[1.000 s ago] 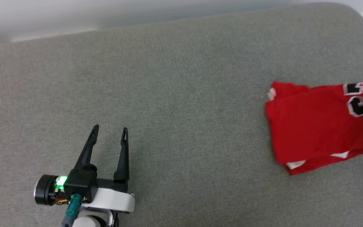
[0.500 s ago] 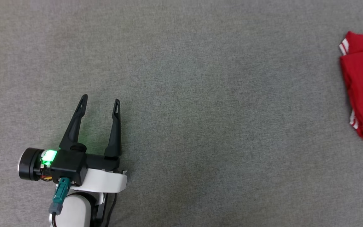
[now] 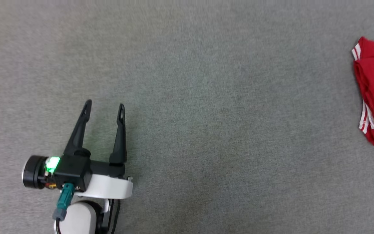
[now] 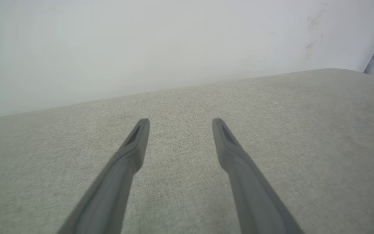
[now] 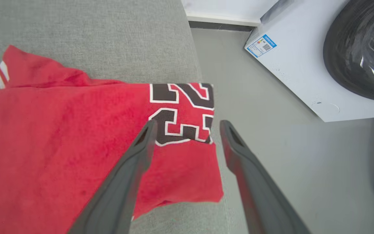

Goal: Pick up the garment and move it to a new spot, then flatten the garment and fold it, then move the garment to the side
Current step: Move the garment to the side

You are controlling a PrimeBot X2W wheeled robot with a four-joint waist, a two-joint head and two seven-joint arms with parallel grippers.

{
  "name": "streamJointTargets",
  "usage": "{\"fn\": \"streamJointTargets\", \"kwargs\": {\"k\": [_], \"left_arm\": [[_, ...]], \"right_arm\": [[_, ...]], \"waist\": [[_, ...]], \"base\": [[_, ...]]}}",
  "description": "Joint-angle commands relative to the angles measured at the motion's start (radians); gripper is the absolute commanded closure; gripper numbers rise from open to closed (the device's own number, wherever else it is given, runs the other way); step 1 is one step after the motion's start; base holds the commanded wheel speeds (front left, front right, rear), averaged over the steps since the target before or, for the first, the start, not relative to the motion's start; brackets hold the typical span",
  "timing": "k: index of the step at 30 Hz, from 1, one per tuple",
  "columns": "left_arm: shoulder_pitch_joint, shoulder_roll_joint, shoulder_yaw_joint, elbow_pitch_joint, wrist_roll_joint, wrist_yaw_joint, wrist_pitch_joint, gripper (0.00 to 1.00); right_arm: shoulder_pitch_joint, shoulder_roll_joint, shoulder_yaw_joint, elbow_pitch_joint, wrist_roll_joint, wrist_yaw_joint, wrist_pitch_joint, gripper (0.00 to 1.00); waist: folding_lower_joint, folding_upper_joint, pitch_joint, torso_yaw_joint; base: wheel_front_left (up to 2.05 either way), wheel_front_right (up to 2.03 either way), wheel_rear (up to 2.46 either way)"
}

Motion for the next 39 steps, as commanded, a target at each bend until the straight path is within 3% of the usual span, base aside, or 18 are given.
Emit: {"fn": "streamJointTargets", "kwargs": {"k": [1,4,12,23,32,39], "left_arm": [[0.019,-0.006,-0.003,0.008,-0.004,0.005,-0.002,0.0],[0.043,-0.013,0.0,0.015,-0.01,0.011,-0.002,0.0],[0.135,-0.03,0.034,0.017,-0.039,0.024,-0.002,0.0],[0.215,-0.045,0.044,0.036,-0.039,0.016,-0.002,0.0],[0.256,-0.051,0.053,0.058,-0.04,0.017,-0.002,0.0],[0.279,-0.055,0.058,0.077,-0.044,0.014,-0.002,0.0]], "right_arm": [[0.016,-0.015,-0.012,-0.012,-0.02,-0.001,-0.028,0.0],[0.033,-0.013,-0.033,-0.061,-0.056,-0.001,-0.109,0.0],[0.068,0.074,-0.074,-0.224,-0.128,-0.001,-0.31,0.0],[0.265,0.337,-0.129,-0.41,-0.245,-0.001,-0.649,0.0],[0.492,0.531,-0.129,-0.487,-0.301,-0.001,-0.721,0.0],[0.646,0.646,-0.164,-0.537,-0.319,-0.001,-0.728,0.0]], "waist": [[-0.0001,-0.0001,-0.05,0.013],[-0.0001,-0.0001,-0.104,0.024],[-0.0001,-0.0001,-0.234,0.057],[-0.0001,-0.0001,-0.363,0.13],[-0.0001,-0.0001,-0.437,0.17],[-0.0001,-0.0001,-0.473,0.189]], "base": [[0.0,0.0,0.0],[0.0,0.0,0.0],[0.0,0.0,0.0],[0.0,0.0,0.0],[0.0,0.0,0.0],[0.0,0.0,0.0]]}}
